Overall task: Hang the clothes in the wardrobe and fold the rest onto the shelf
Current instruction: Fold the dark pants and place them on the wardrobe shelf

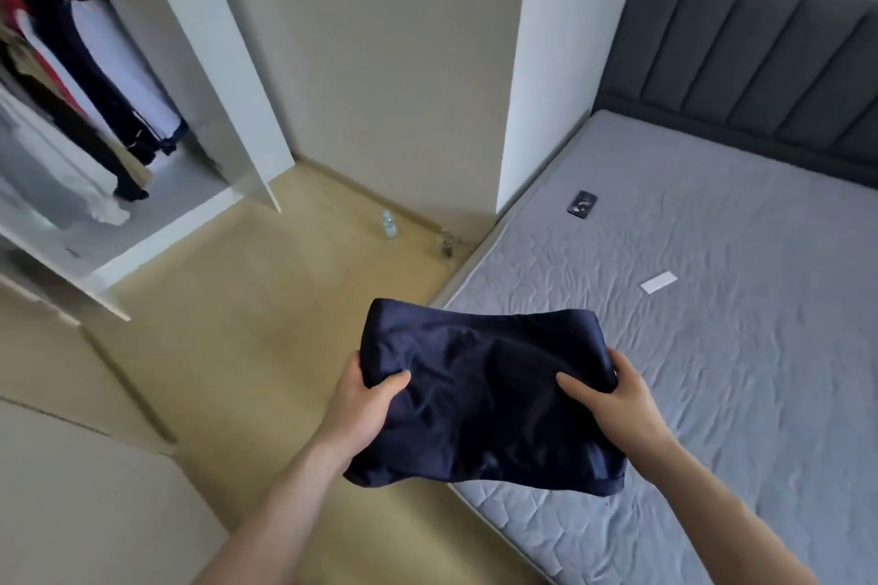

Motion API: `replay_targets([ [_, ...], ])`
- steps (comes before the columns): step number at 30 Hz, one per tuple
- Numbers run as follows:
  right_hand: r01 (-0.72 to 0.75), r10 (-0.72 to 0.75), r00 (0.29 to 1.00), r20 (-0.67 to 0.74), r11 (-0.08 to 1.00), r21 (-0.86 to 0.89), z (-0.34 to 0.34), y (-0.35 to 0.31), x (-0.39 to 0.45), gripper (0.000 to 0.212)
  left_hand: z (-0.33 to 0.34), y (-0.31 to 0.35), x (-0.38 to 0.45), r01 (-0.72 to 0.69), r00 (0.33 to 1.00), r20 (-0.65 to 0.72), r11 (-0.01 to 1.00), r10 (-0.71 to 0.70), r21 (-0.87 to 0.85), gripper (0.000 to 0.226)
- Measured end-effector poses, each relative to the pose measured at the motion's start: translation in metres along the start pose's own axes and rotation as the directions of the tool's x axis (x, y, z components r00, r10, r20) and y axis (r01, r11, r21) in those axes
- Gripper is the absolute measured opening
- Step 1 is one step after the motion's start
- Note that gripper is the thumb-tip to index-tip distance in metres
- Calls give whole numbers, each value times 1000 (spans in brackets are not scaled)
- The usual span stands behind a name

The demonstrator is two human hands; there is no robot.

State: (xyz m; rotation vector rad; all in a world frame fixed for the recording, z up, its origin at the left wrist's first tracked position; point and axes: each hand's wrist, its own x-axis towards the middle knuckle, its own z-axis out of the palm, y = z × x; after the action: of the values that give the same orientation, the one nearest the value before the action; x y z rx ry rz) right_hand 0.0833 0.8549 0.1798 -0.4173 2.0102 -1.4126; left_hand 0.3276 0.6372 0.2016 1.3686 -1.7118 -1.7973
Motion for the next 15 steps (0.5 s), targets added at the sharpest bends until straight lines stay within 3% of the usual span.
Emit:
replay_targets([
  [8, 79, -70, 979, 189, 996, -39, 114, -87, 74, 59, -120, 18, 53, -17, 979, -205, 997, 1, -75, 30],
  [15, 149, -131, 926, 355, 988, -25, 229, -161, 170, 53, -208, 50, 123, -23, 923, -383, 995, -16, -99, 37],
])
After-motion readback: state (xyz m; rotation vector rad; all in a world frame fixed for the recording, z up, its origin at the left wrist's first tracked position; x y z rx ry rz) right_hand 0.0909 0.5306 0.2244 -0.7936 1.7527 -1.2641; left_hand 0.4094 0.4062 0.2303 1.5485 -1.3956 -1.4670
